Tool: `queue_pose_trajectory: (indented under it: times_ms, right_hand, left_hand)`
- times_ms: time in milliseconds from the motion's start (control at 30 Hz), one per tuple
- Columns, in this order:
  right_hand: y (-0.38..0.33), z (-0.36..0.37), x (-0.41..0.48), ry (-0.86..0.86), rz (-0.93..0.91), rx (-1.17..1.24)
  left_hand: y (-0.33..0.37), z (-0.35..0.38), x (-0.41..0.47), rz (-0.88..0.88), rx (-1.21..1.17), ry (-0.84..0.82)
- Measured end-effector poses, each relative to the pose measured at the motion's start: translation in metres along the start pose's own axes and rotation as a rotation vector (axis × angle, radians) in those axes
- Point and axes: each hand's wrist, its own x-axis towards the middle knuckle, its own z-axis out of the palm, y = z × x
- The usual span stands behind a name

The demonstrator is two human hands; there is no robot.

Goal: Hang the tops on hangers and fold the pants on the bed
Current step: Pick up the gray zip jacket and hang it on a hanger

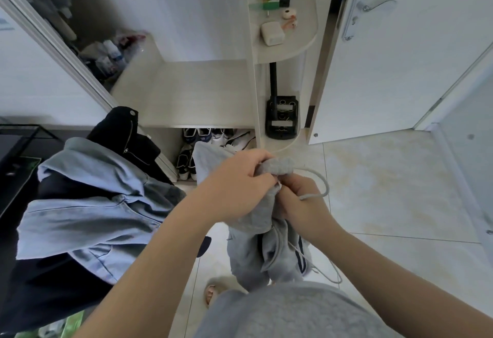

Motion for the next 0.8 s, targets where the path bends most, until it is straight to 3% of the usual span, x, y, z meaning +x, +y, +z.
queue_pose_trajectory:
  times_ms: [133,267,433,567,667,800]
  right_hand:
    - [-0.001,-0.002,0.001,0.043,0.039,-0.006]
    - [-0.016,-0.017,0.003,-0.027,-0.052,0.090]
    - [-0.023,-0.023,0.004,-0.050,-0.063,0.115]
    - [-0.032,-0.033,0.008,-0.110,-0.152,0.047]
    - [-0.033,-0.033,0.015,-0.087,-0.177,-0.022]
    - [-0.032,-0.024,0.027,-0.009,-0.207,-0.037]
  left_hand:
    - [0.007,0.013,0.002,0.026,-0.022,0.012]
    - [-0.005,0.008,0.001,0.101,0.130,0.205]
    - [-0.012,0.005,-0.004,0.312,0.658,0.374]
    - [-0.022,-0.016,-0.002,0.363,0.722,0.213]
    - [-0.022,-0.002,-0.004,0.394,0.781,0.286]
    - [-0.026,0.019,0.001,0.270,0.724,0.291]
